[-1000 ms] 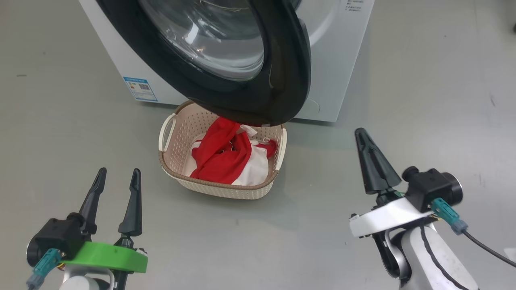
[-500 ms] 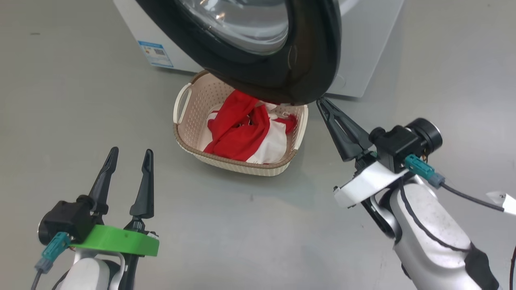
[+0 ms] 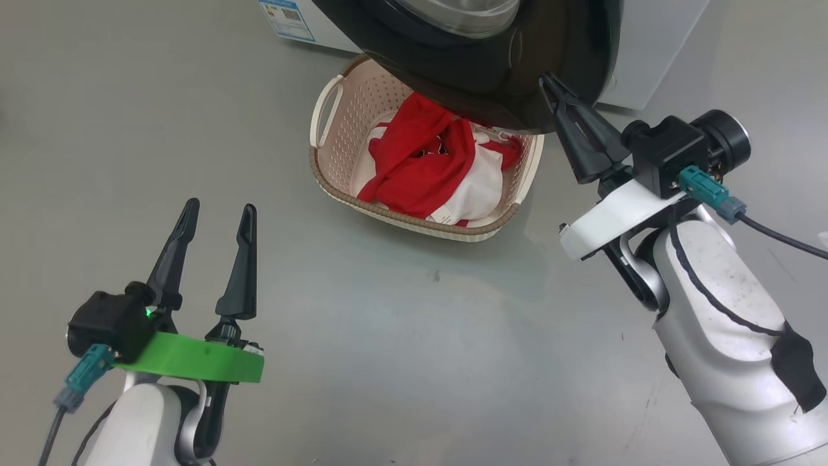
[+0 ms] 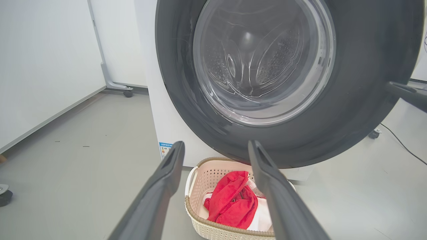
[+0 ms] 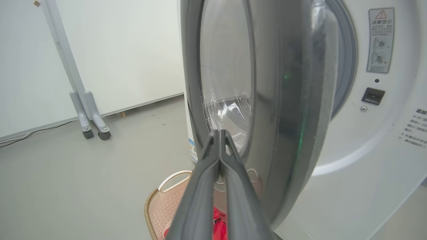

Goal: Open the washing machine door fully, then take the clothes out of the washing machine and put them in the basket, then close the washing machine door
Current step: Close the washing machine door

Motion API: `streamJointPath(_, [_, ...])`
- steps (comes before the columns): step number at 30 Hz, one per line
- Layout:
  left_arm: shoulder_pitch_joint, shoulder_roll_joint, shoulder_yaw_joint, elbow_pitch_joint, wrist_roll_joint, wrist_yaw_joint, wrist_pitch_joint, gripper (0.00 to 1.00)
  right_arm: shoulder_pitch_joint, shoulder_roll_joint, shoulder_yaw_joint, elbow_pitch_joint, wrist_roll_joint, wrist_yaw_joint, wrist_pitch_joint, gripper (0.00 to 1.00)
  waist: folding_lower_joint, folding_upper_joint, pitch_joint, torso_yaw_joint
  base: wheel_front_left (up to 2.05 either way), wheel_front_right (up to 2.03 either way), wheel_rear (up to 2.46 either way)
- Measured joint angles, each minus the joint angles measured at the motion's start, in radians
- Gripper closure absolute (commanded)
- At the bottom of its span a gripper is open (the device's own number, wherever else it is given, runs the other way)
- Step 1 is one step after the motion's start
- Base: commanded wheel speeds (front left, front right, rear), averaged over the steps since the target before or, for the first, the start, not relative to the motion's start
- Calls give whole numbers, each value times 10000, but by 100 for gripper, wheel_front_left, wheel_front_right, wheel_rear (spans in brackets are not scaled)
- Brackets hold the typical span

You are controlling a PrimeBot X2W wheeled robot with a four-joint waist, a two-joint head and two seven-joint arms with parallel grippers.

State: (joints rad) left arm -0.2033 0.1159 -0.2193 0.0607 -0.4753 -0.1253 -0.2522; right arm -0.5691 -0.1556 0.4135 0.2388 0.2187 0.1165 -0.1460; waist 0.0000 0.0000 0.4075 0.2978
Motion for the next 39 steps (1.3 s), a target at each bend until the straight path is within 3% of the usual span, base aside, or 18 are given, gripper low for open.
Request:
streamJointPath(15, [-496,-2,-155,-17,-278,0,0,0,-1324,-205,-639,640,2,44,-48,100,0,0,868,371,0,0,0])
streamJointPath(39, [-1125,-261,-568,-61,-815,-2,0,0,-4361,-1415,-1605,1279,-324,-230,393,100,0,0,2270,1013,0,0,0])
